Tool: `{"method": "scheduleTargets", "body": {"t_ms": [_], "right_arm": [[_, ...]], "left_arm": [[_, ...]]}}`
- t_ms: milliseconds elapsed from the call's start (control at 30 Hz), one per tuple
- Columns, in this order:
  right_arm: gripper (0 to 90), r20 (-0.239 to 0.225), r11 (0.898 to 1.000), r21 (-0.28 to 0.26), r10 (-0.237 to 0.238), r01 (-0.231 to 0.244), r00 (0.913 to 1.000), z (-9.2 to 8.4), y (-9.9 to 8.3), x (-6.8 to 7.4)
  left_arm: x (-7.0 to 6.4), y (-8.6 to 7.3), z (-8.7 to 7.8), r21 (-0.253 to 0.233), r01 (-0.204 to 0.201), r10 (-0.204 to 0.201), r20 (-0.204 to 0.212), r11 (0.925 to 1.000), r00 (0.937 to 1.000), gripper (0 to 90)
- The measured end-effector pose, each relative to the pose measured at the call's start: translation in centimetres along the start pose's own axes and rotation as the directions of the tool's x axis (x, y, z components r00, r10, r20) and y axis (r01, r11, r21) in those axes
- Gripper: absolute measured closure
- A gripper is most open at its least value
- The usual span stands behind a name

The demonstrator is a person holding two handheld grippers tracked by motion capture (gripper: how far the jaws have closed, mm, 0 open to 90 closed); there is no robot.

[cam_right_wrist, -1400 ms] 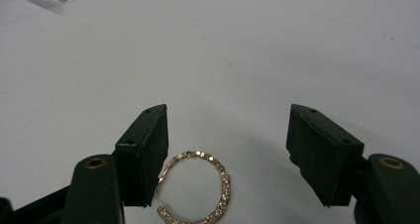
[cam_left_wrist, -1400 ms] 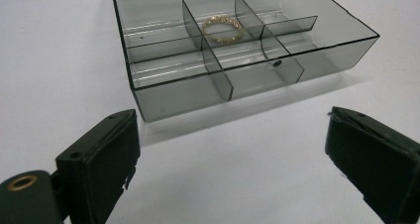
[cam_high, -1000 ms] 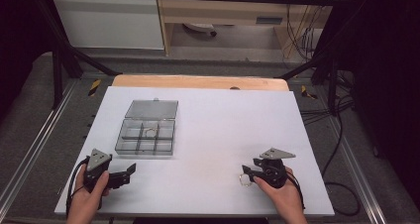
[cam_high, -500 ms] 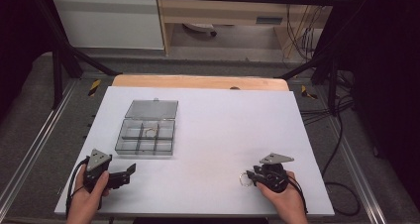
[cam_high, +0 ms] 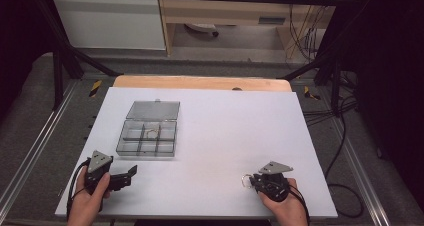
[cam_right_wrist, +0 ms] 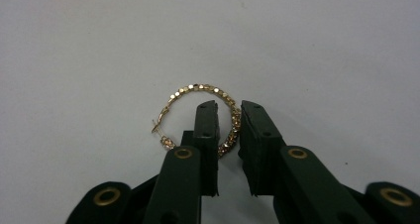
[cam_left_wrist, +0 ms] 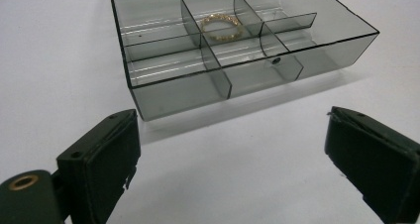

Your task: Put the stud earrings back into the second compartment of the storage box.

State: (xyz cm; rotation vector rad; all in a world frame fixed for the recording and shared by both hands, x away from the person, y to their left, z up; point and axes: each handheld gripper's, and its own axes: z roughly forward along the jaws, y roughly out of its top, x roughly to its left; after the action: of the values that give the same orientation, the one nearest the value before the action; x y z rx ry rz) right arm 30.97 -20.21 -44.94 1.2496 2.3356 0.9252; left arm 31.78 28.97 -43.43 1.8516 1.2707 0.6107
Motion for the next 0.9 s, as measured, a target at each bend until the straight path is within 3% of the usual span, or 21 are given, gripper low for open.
{"method": "scheduleTargets", "body": {"t_ms": [133,367,600,733,900], "right_arm": [[86.8,-0.013,1.0,-0.006,-0.009,0.009,0.9999,0.1,0.0,-0.1],[87.4,-0.054,1.0,-0.019,0.009,-0.01,0.9985,0.2,0.3,-0.3],[87.4,-0.087,0.997,-0.075,-0.03,0.024,0.9957,-0.1,1.2,0.4],[87.4,-0.13,0.989,-0.133,-0.078,0.061,0.9885,-0.1,2.7,1.0],[87.4,-0.186,0.988,-0.146,-0.082,0.055,0.9791,1.2,5.1,1.4]], "left_arm": [[0.0,0.0,0.0,0.001,0.0,0.0,0.0,1.0,1.0,7.5],[0.0,0.0,0.0,0.0,-0.002,0.002,0.002,1.0,1.0,7.5],[0.0,0.0,0.0,0.008,-0.006,0.006,-0.004,1.0,1.0,7.5],[0.0,-0.1,0.0,0.017,-0.008,0.008,-0.011,0.9998,0.9999,7.5],[0.0,-0.2,0.1,0.022,-0.016,0.016,-0.012,0.9996,0.9998,7.6]]}}
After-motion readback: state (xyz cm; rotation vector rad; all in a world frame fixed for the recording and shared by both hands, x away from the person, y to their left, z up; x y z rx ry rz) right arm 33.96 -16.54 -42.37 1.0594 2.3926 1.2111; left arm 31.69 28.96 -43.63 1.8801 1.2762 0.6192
